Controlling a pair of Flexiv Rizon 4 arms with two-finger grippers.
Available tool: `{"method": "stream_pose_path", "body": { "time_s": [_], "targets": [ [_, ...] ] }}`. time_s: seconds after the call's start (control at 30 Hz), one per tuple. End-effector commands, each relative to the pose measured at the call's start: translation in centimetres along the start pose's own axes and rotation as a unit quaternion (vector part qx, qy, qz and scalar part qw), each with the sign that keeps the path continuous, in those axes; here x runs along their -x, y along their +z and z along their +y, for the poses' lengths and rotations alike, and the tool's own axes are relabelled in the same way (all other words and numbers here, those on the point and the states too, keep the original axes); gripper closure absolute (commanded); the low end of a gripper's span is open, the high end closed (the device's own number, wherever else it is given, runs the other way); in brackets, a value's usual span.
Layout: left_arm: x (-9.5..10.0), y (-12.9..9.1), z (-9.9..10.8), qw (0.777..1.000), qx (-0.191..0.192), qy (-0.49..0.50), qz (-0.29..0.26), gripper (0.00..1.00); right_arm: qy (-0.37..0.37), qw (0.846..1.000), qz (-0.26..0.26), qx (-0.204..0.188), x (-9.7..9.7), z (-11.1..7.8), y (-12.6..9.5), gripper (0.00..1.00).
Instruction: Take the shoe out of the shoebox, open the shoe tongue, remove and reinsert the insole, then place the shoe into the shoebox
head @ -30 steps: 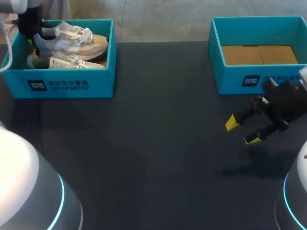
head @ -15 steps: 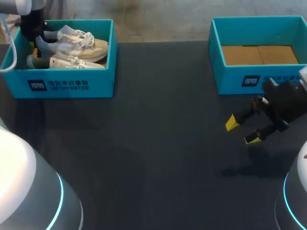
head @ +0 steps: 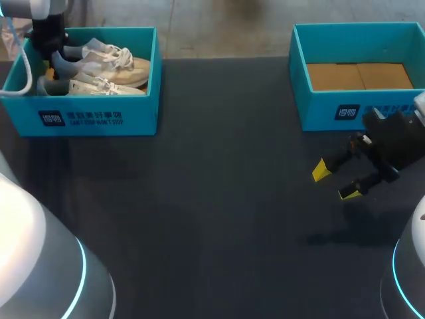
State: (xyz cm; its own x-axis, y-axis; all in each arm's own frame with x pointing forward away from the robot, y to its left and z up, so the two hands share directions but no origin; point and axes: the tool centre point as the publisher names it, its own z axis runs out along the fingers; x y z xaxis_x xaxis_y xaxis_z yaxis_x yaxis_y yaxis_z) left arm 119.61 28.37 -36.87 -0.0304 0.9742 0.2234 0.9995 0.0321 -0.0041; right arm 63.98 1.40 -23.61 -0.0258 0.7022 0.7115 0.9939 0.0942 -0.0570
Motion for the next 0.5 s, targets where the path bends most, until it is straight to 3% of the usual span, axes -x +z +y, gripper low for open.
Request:
{"method": "stream_pose_path", "body": {
  "time_s": [0.03, 0.1, 0.13, 0.3, 0.33, 0.5],
  "targets": [
    [-0.10, 0.13, 0.65, 1.000, -0.009, 0.000, 0.000, 1.00, 0.001, 1.000, -0.002, 0.001, -0.03, -0.14, 0.07, 0.00],
    [-0.21, 0.09, 0.56, 1.000, -0.010, -0.001, -0.001, 1.00, 0.001, 1.000, -0.002, 0.001, -0.03, -0.14, 0.07, 0.00],
    [-0.24, 0.11, 0.58, 1.000, -0.011, -0.002, -0.002, 0.93, 0.001, 1.000, -0.002, 0.001, -0.03, -0.14, 0.07, 0.00],
    [-0.38, 0.08, 0.55, 1.000, -0.012, -0.005, -0.007, 0.28, 0.001, 1.000, -0.002, 0.001, -0.03, -0.14, 0.07, 0.00],
    [-0.47, 0.00, 0.45, 1.000, -0.012, -0.006, -0.008, 0.20, 0.001, 1.000, -0.002, 0.001, -0.03, -0.14, 0.07, 0.00],
    [-0.63, -0.81, 0.12, 1.000, -0.007, -0.015, -0.015, 0.05, 0.001, 1.000, -0.002, 0.001, -0.03, -0.14, 0.07, 0.00]
  ]
}}
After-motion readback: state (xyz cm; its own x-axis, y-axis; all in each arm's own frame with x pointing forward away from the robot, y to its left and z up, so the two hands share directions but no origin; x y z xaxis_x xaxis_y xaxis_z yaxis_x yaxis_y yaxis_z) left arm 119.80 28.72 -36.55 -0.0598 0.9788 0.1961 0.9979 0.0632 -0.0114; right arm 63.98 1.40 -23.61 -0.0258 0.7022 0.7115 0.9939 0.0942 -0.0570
